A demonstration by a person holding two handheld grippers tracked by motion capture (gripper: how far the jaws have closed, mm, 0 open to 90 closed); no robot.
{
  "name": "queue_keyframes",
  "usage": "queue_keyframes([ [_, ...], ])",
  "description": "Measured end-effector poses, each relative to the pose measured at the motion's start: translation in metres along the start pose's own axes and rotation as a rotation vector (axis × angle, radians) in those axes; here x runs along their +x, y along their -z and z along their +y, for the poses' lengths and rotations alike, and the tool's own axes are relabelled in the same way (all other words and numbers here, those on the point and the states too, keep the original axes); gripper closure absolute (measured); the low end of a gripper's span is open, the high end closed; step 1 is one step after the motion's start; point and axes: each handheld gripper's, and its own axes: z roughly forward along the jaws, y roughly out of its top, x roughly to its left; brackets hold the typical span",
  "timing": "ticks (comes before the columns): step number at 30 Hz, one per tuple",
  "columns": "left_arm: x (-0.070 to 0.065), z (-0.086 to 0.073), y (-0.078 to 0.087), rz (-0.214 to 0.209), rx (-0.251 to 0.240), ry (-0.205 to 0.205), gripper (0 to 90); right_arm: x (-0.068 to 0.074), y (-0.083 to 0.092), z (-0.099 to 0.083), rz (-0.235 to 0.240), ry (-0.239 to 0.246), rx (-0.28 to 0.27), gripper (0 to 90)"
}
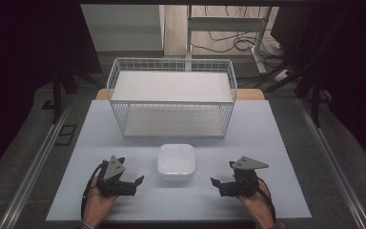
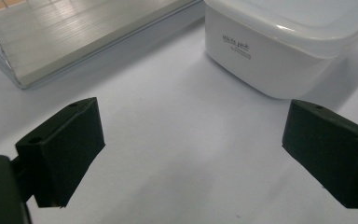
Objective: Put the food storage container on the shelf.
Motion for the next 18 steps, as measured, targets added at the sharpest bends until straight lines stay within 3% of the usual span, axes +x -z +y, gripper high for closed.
queue_keyframes([
  [3,0.000,0.001,0.000,-0.022,-0.004,0.018,6.0,0.001,-0.002,0.000,0.006,0.008,0.001,4.5],
  [4,0.001,0.004,0.000,-0.056,-0.004,0.042,6.0,0.002,-0.004,0.000,0.007,0.016,0.007,4.5],
  [8,0.005,0.010,0.001,-0.112,-0.011,0.104,6.3,0.006,-0.006,0.002,0.013,0.023,0.005,4.3],
  [17,0.006,0.027,-0.005,-0.187,-0.009,0.125,2.8,0.015,-0.016,0.016,0.030,0.034,0.019,2.8],
  [18,0.006,0.029,-0.008,-0.212,-0.021,0.152,2.4,0.016,-0.018,0.017,0.027,0.034,0.022,2.7],
])
